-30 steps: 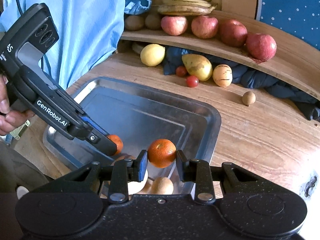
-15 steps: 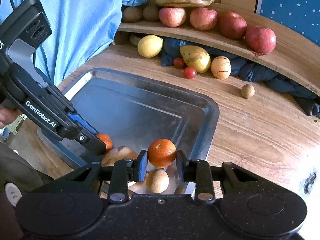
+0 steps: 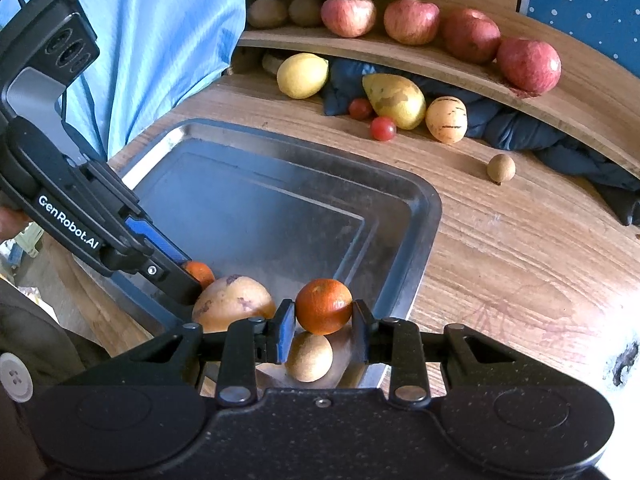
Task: Organize fruits
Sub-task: 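Carry both tangerines over the metal tray and lower them in, then open both grippers to release the tangerines in the tray, then move both grippers past the tray toward the fruits under the shelf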
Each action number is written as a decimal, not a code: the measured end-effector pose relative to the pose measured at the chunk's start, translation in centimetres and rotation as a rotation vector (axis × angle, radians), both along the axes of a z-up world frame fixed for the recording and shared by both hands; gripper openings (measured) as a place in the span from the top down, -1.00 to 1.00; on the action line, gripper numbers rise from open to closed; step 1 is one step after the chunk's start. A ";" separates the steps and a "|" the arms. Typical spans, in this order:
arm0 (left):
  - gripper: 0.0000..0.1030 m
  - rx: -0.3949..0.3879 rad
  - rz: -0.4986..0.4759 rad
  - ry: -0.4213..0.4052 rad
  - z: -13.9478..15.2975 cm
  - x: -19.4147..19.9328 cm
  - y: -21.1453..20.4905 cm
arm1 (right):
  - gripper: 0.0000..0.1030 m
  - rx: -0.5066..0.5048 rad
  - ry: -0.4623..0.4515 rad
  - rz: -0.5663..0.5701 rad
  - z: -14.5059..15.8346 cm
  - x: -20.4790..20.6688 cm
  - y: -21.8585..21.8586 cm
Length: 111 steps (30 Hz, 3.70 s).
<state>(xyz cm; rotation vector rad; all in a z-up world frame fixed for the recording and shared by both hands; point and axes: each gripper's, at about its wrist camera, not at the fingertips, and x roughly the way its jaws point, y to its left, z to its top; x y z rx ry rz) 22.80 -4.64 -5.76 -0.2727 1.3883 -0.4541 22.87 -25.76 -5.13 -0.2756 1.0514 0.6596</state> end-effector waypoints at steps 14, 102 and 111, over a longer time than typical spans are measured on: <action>-0.07 0.014 0.043 -0.005 0.5 -0.3 0.8 | 0.06 0.012 0.000 -0.004 0.2 -0.1 -0.4; -0.99 0.203 0.308 -0.146 -0.5 15.6 -3.1 | -0.90 0.010 -0.147 -0.258 -2.0 13.2 -4.4; -0.90 0.204 0.305 -0.166 -0.5 16.1 -3.6 | -0.68 0.019 -0.155 -0.272 -2.7 14.5 -4.7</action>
